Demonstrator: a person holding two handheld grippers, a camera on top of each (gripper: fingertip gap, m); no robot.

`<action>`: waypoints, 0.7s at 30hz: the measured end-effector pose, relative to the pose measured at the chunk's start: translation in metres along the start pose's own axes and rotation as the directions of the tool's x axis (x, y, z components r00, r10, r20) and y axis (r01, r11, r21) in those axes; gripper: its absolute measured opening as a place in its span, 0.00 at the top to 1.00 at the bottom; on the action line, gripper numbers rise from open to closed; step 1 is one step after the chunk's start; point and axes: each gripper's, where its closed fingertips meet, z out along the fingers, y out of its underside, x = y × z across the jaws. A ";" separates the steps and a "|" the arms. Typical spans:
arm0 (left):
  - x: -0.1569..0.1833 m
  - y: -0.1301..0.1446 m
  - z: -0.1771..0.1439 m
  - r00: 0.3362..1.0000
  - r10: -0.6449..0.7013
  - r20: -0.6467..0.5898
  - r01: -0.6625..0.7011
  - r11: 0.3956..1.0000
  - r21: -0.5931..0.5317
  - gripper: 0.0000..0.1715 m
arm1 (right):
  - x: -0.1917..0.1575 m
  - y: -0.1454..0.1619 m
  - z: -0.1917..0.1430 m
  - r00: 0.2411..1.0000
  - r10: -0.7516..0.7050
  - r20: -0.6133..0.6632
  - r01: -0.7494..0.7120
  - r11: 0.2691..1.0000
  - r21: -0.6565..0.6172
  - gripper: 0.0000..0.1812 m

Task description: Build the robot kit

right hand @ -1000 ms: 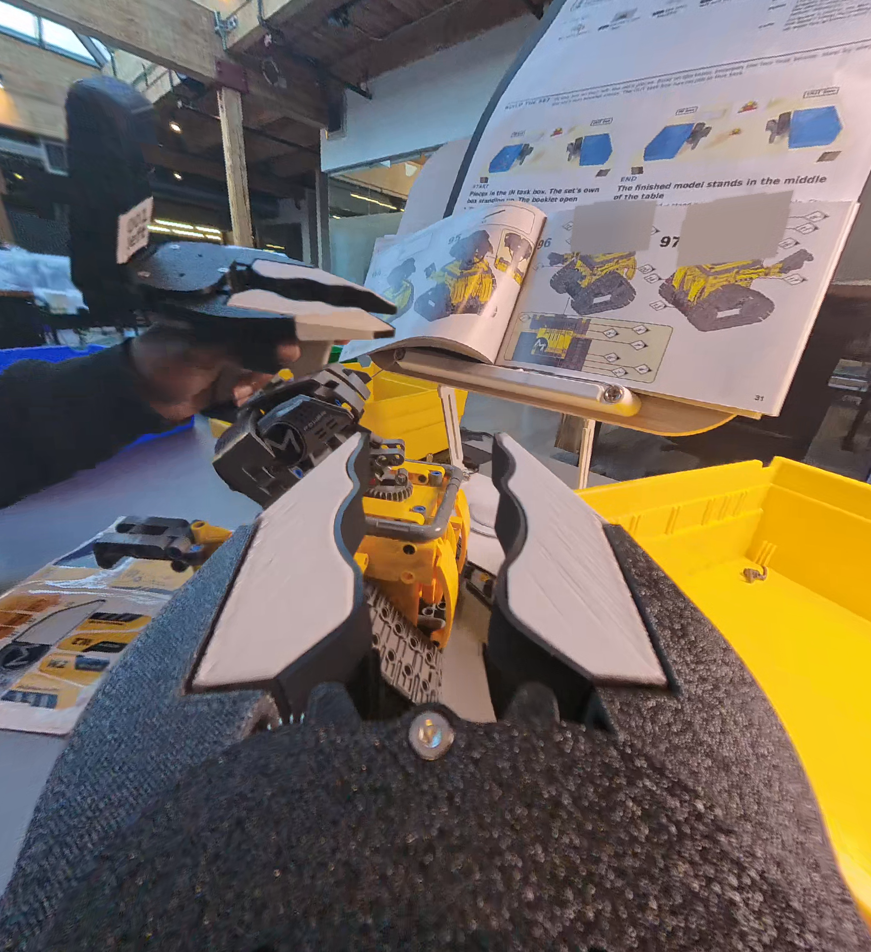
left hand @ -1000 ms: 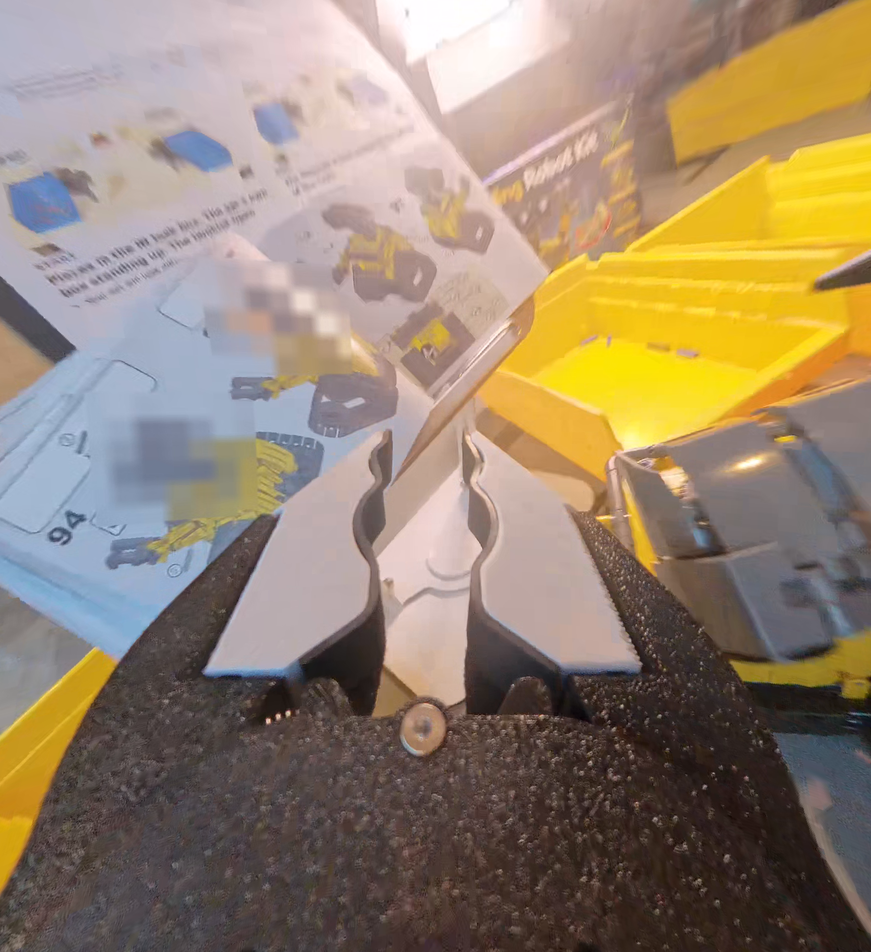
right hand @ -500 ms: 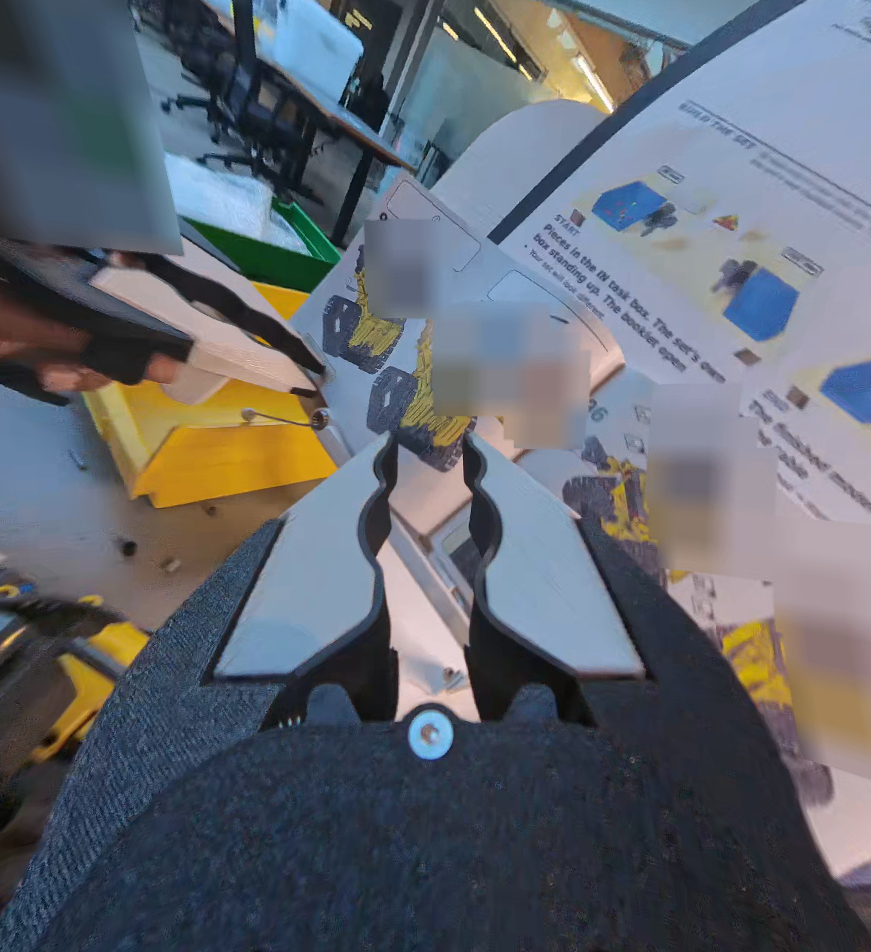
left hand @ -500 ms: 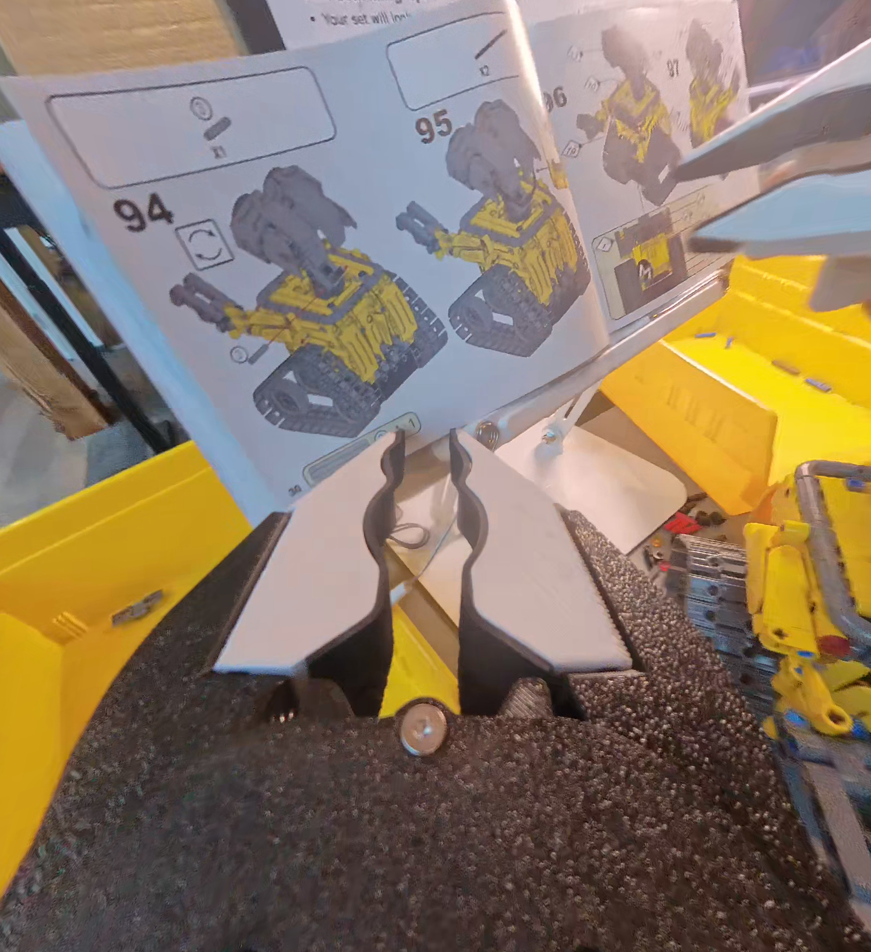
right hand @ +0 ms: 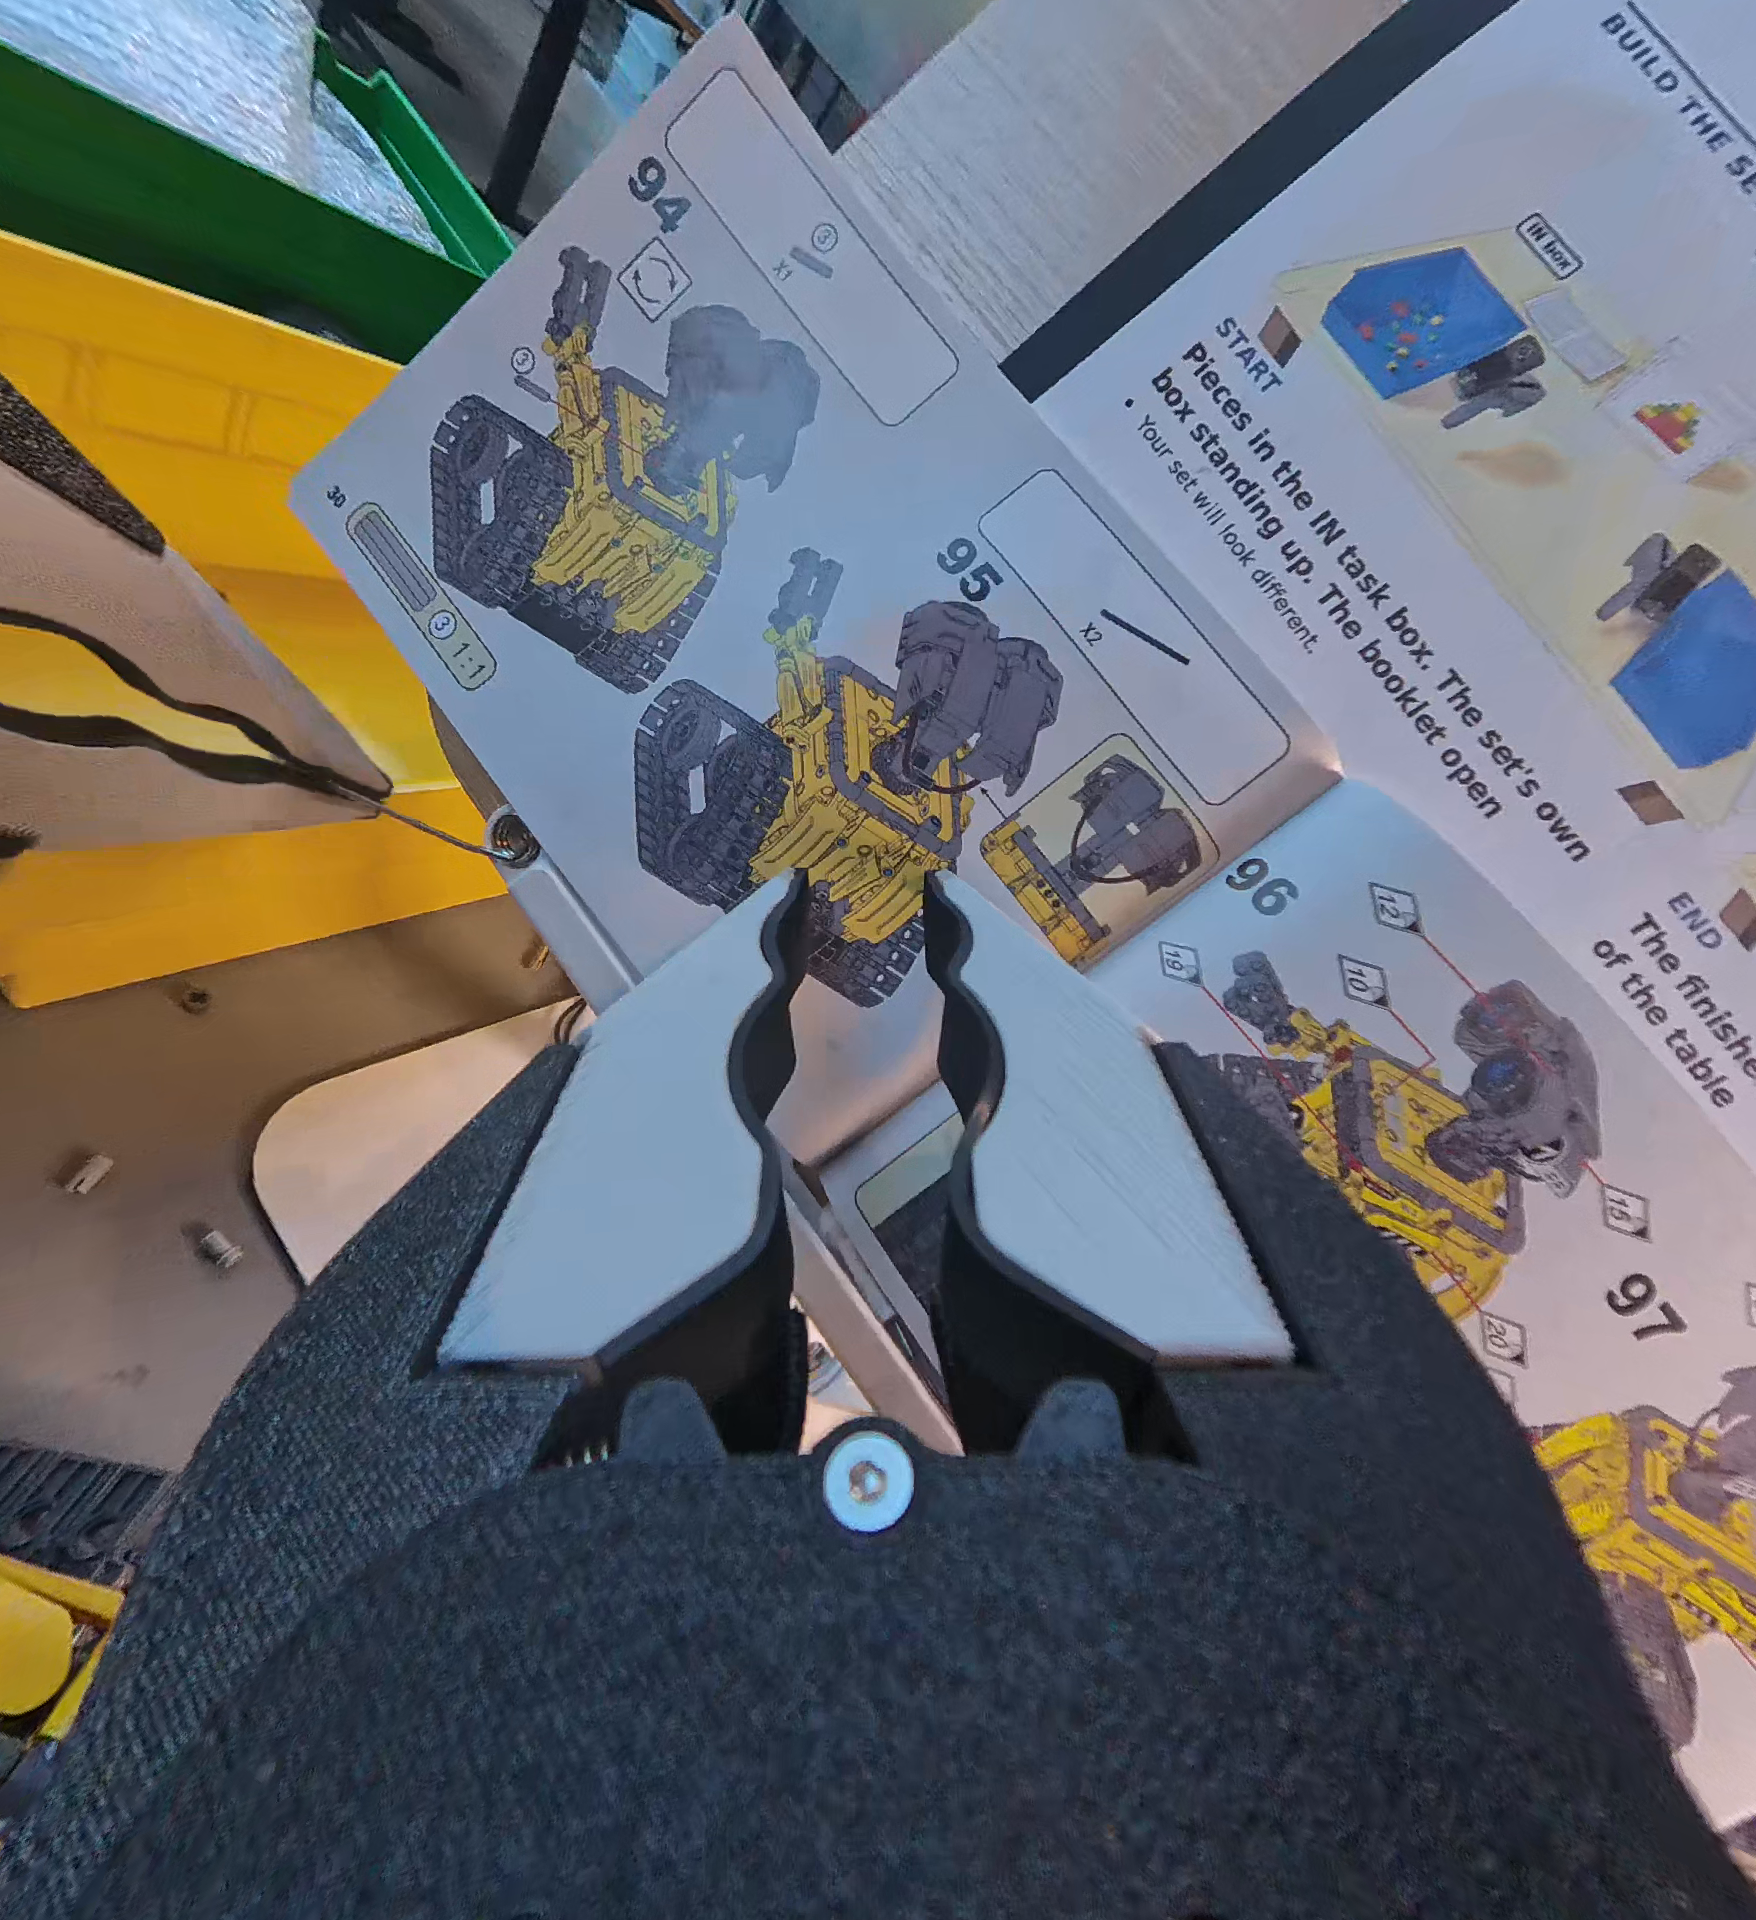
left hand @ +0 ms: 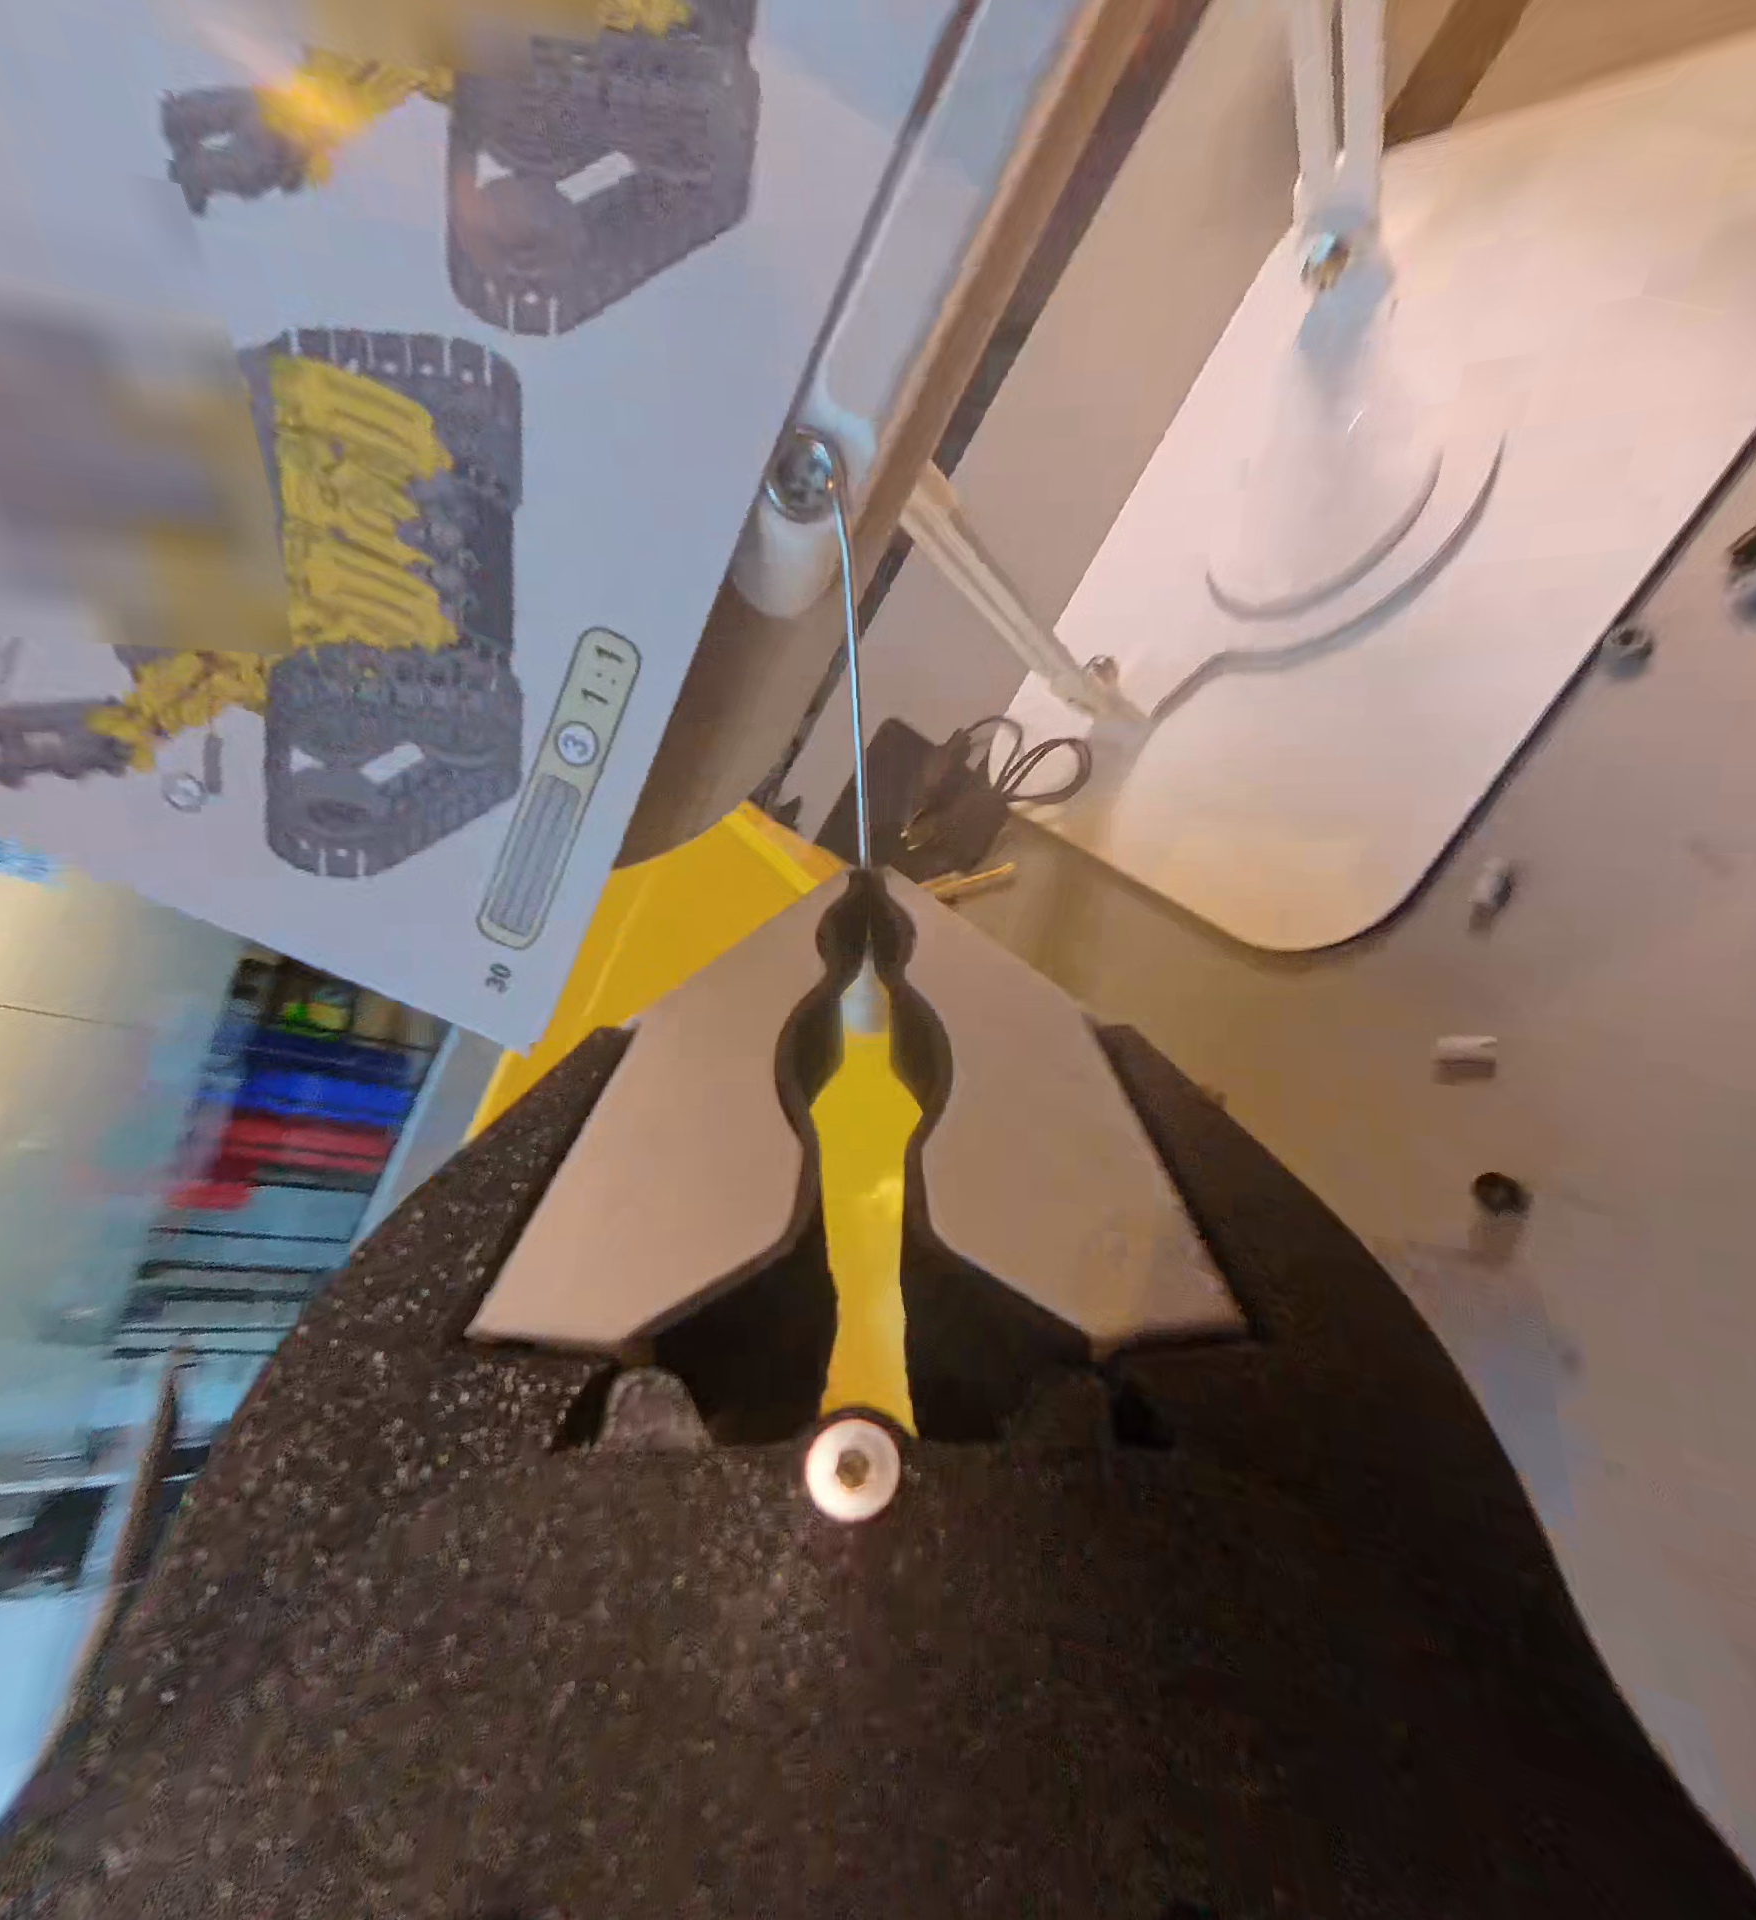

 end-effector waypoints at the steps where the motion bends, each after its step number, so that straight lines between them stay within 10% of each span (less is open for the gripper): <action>1: -0.007 0.000 -0.006 0.996 0.082 0.033 -0.081 0.996 -0.026 1.00 | 0.000 0.000 0.000 1.000 0.003 0.001 -0.003 1.000 -0.001 0.88; 8: -0.047 -0.024 -0.032 0.832 0.549 0.076 -0.541 0.835 -0.104 1.00 | 0.001 0.001 0.004 0.999 0.035 -0.007 -0.035 0.999 0.010 0.88; 18: -0.015 -0.026 -0.056 0.854 0.353 -0.382 -0.387 0.922 -0.014 1.00 | 0.004 0.002 0.006 0.998 0.045 -0.053 -0.047 0.999 -0.027 0.91; 21: -0.010 -0.023 -0.050 0.882 0.390 -0.266 -0.408 0.913 -0.016 1.00 | 0.004 0.003 0.002 0.998 0.033 -0.051 -0.035 0.999 -0.029 0.91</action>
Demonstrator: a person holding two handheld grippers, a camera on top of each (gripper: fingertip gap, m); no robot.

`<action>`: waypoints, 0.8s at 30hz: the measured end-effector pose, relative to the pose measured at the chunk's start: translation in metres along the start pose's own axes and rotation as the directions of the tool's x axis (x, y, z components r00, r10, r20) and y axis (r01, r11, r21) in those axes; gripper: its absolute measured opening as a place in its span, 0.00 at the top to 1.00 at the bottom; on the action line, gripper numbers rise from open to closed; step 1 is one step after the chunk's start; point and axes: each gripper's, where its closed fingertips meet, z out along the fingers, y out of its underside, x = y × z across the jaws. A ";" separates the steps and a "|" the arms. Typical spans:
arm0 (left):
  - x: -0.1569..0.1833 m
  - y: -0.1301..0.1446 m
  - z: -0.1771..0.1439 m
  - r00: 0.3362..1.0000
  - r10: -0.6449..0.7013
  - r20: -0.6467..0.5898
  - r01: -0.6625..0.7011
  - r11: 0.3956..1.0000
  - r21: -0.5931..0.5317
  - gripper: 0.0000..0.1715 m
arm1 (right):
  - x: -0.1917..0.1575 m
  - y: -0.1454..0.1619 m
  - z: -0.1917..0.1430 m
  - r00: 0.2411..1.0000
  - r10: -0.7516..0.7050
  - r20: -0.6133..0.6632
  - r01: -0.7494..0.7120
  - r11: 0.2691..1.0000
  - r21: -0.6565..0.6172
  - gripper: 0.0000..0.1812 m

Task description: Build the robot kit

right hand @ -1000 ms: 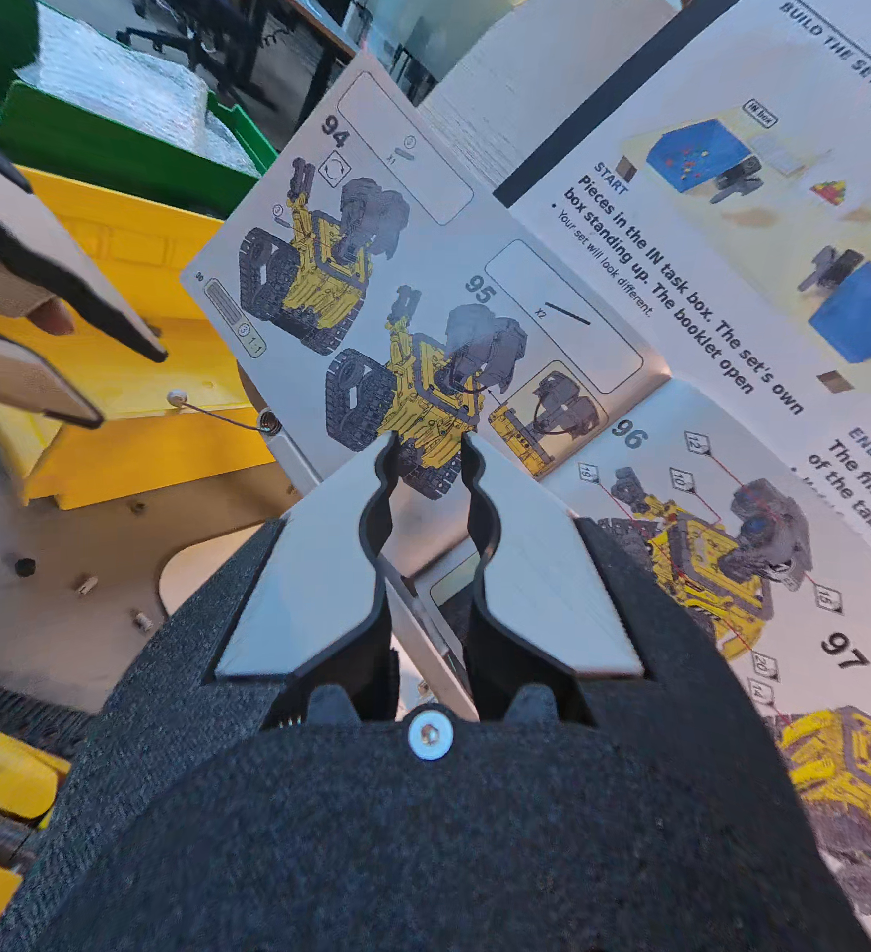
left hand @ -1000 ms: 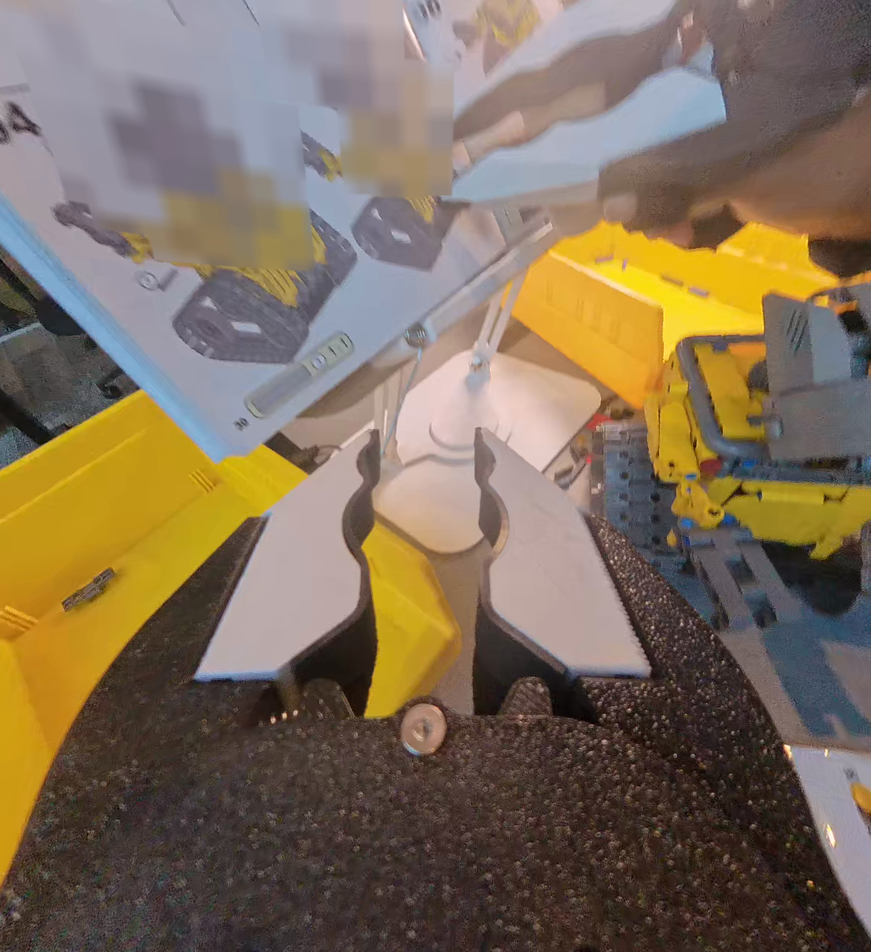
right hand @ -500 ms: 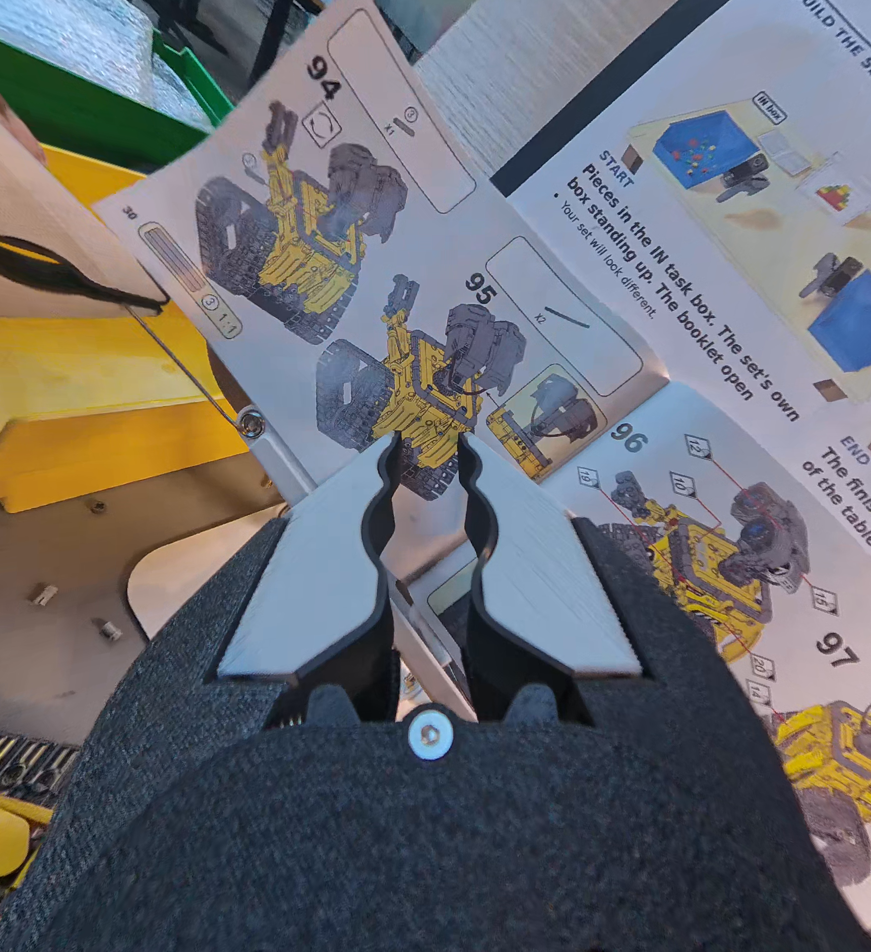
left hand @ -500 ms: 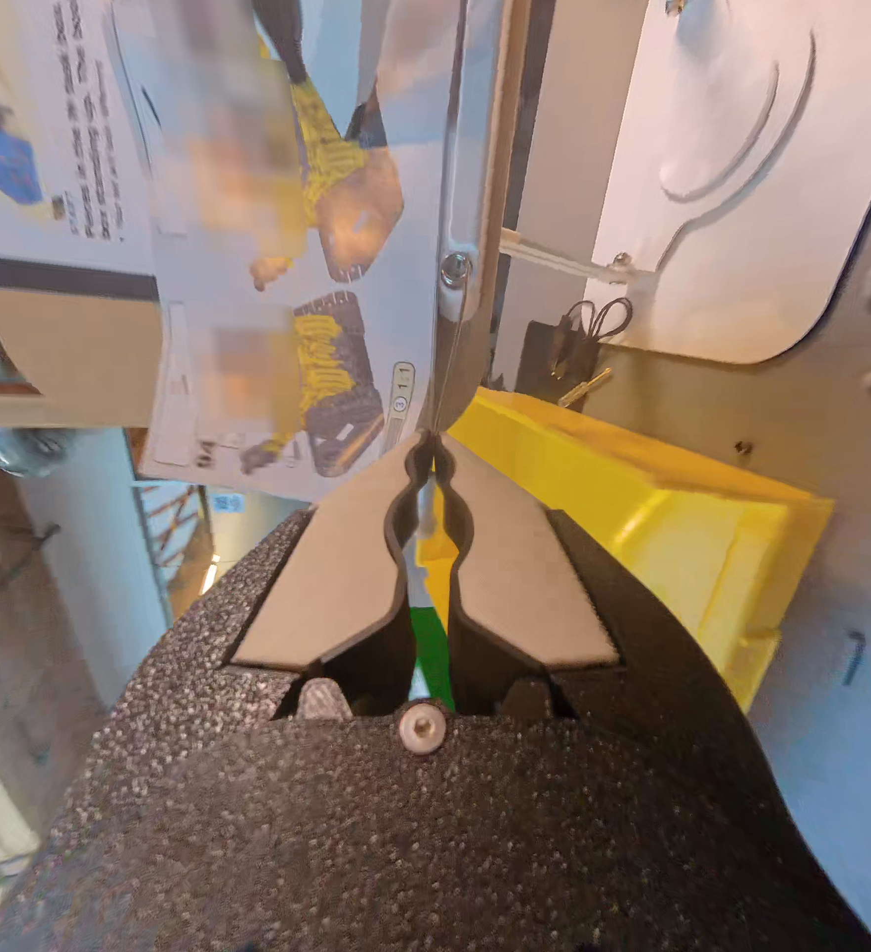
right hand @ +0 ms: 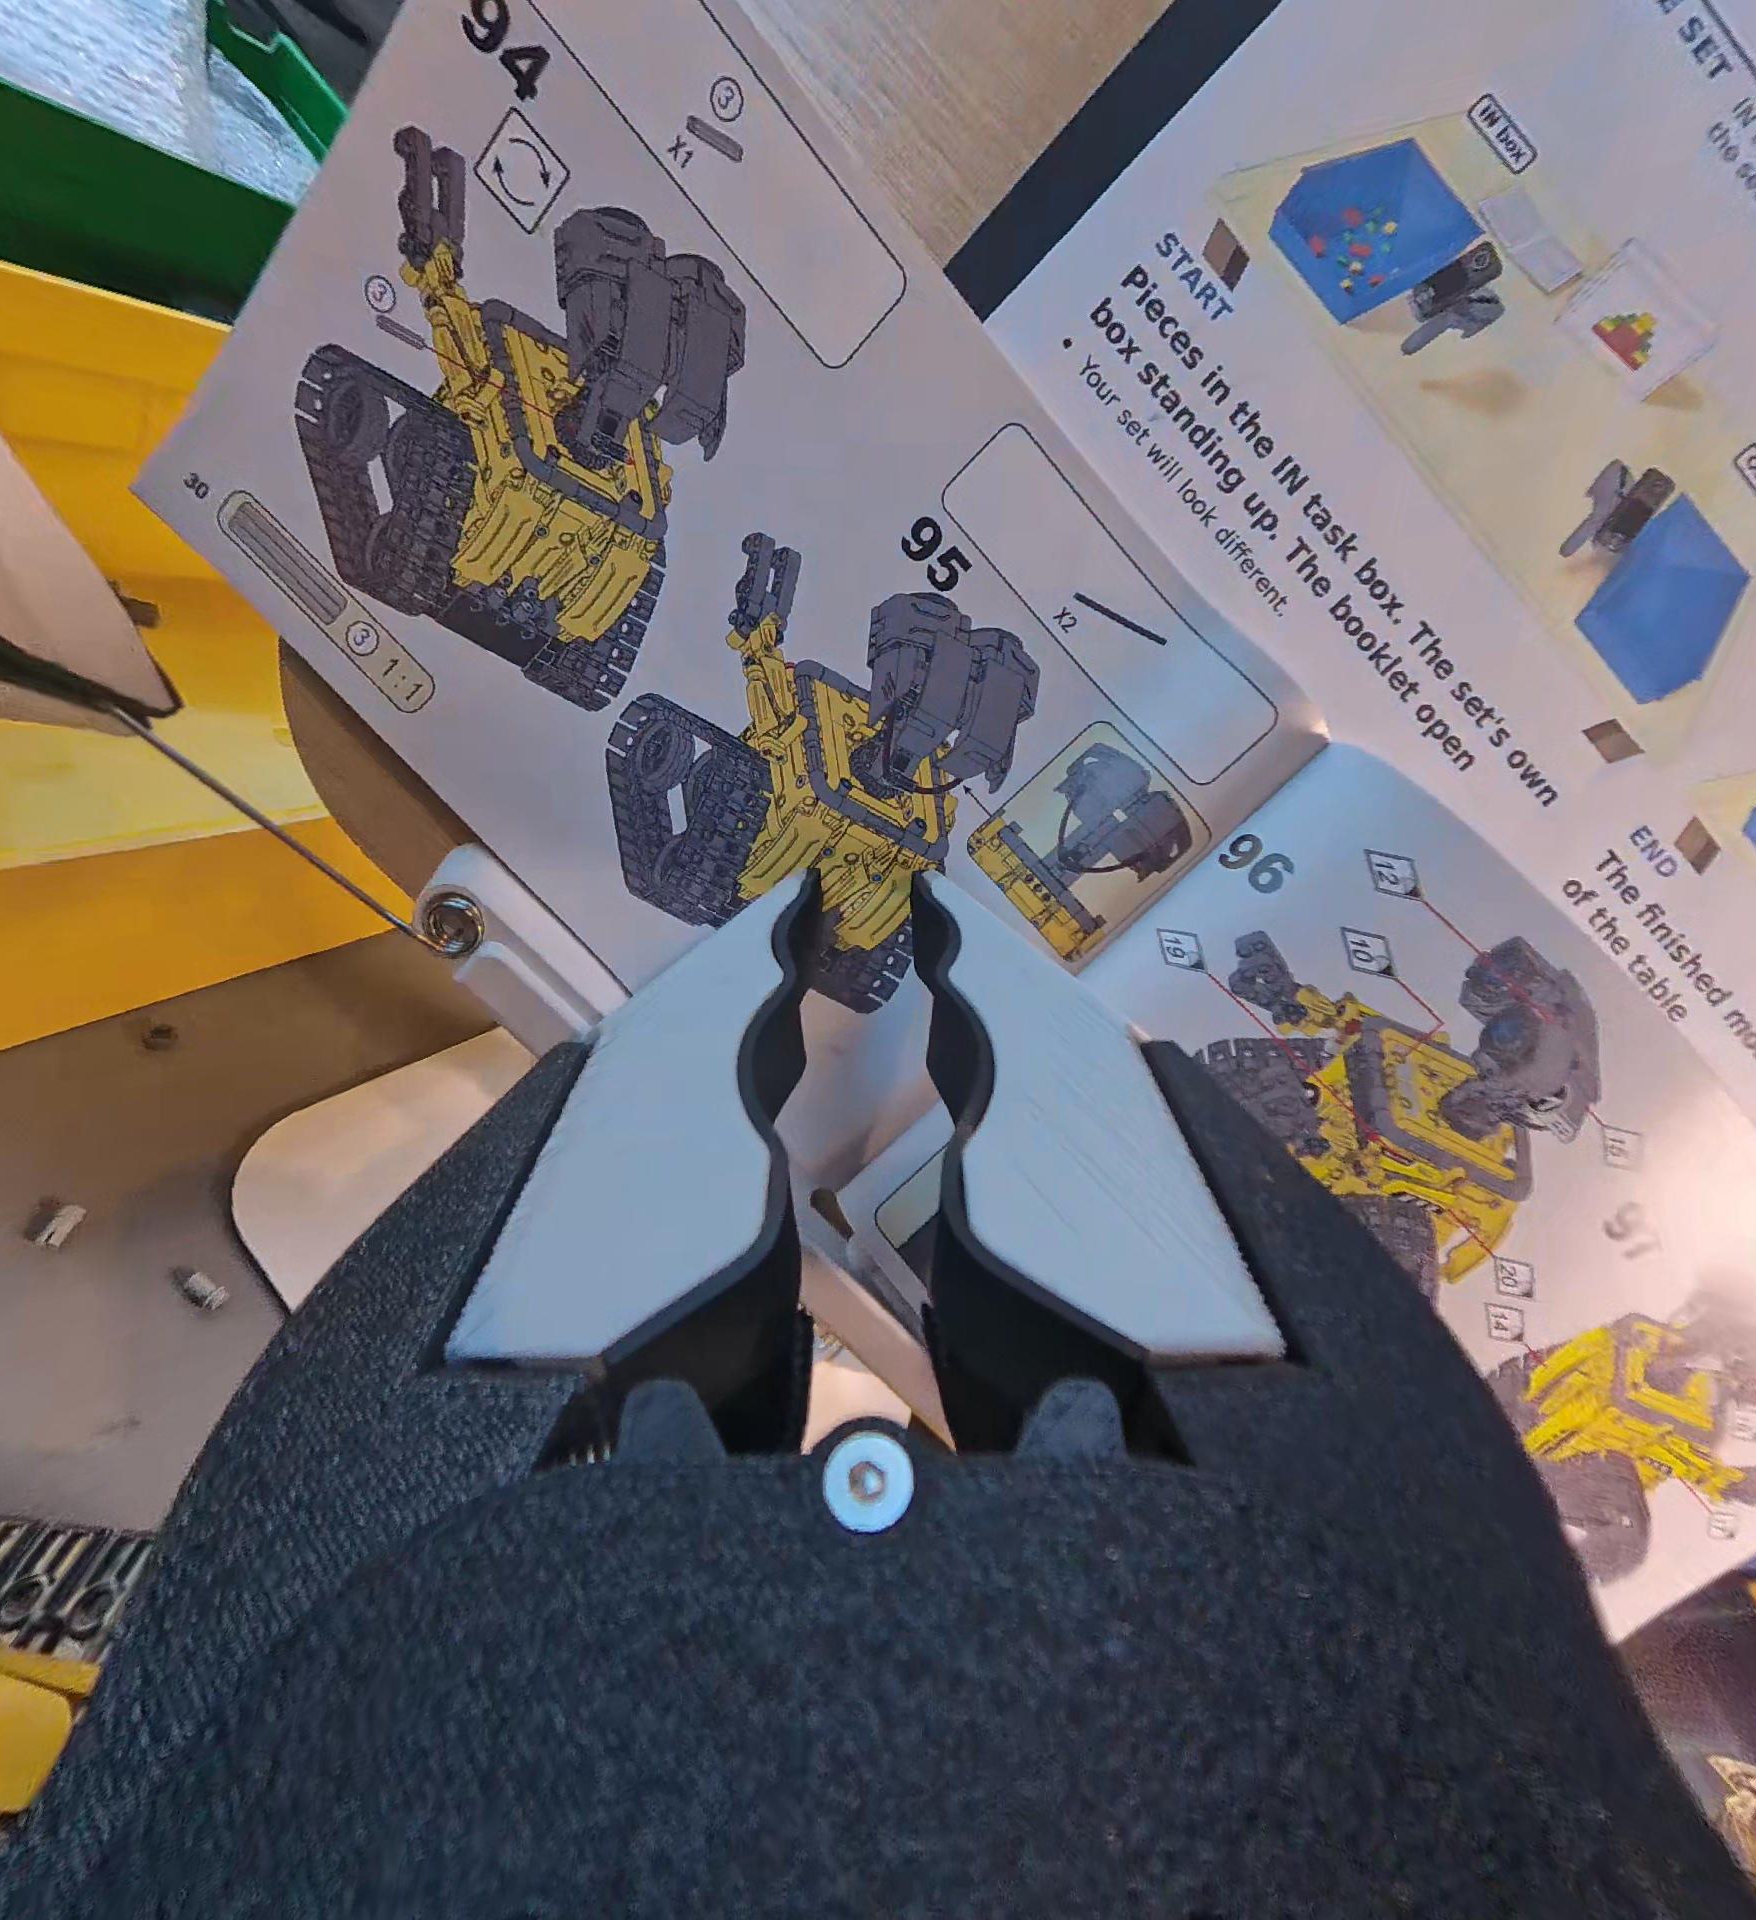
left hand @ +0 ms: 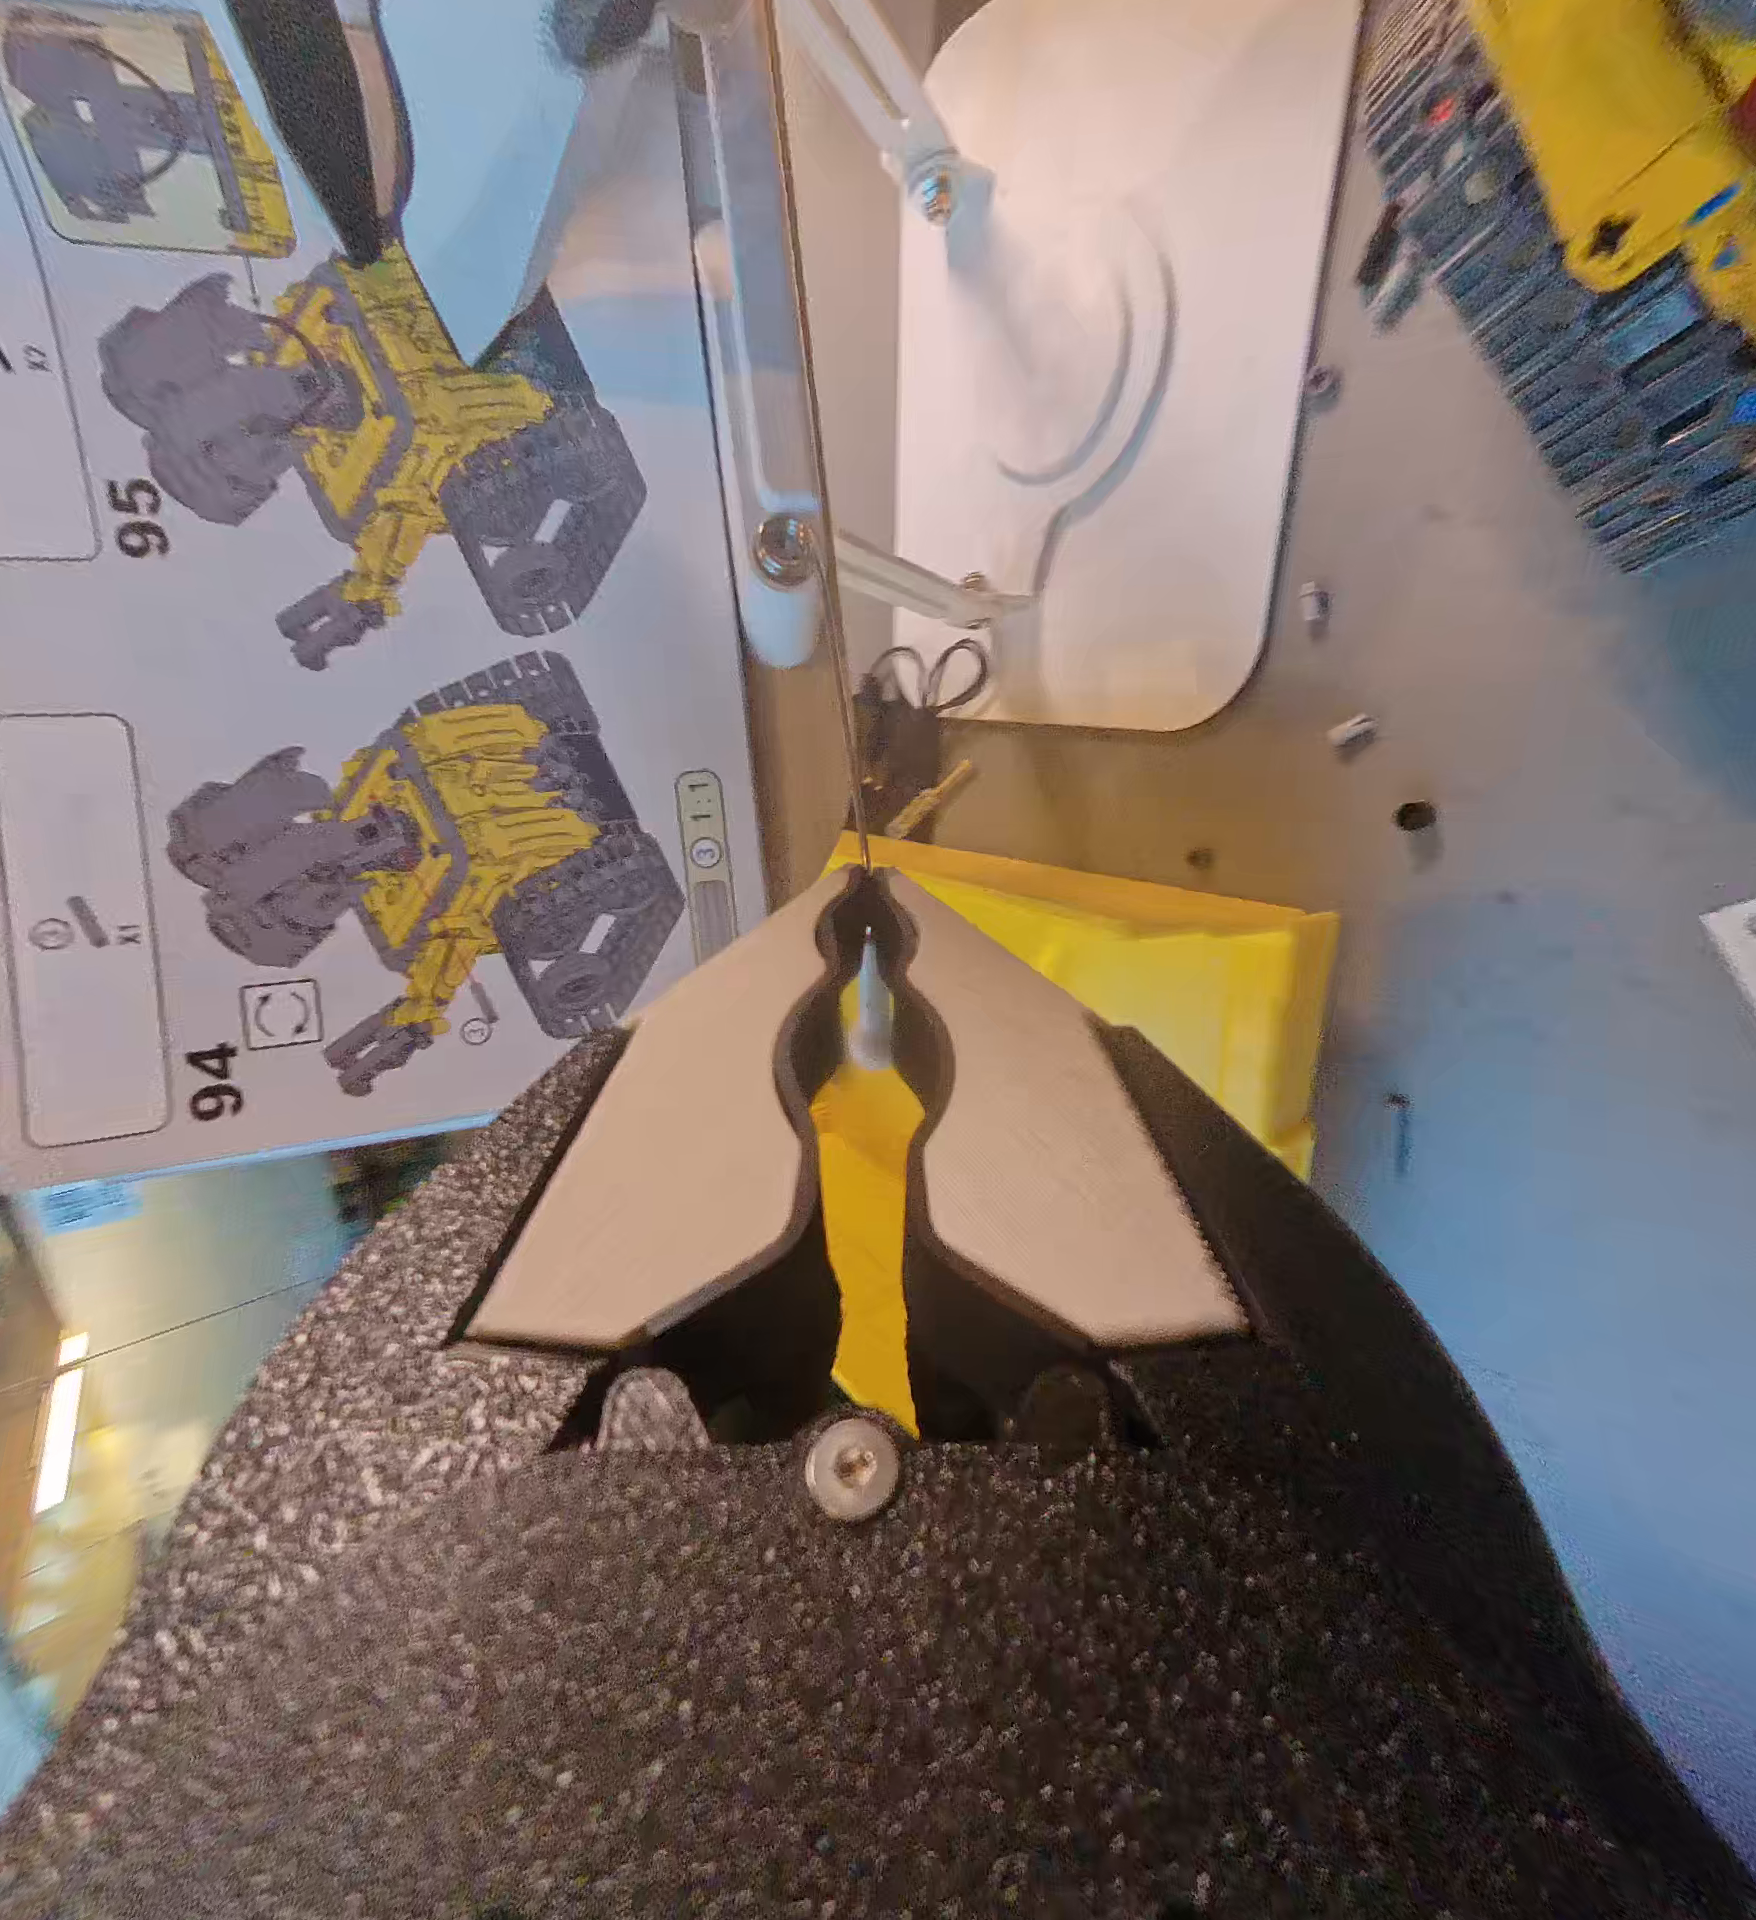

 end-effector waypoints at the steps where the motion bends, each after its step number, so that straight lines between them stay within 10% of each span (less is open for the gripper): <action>1: -0.005 0.000 -0.001 0.997 0.042 0.058 -0.041 0.999 -0.014 1.00 | 0.000 0.000 0.000 1.000 0.000 0.004 0.000 1.000 0.006 0.91; 12: -0.079 -0.074 0.027 0.953 0.197 0.232 -0.229 0.966 0.122 1.00 | -0.001 -0.001 -0.002 0.995 0.089 0.048 -0.092 0.994 0.053 0.89; 18: -0.080 -0.048 0.009 0.926 -0.229 0.300 0.133 0.942 0.309 1.00 | -0.007 -0.007 -0.018 0.978 0.153 0.143 -0.172 0.976 0.132 0.82; 24: -0.061 -0.020 0.000 0.821 -0.557 0.124 0.435 0.752 0.496 0.96 | 0.000 -0.003 -0.033 0.947 0.262 0.185 -0.292 0.943 0.159 0.81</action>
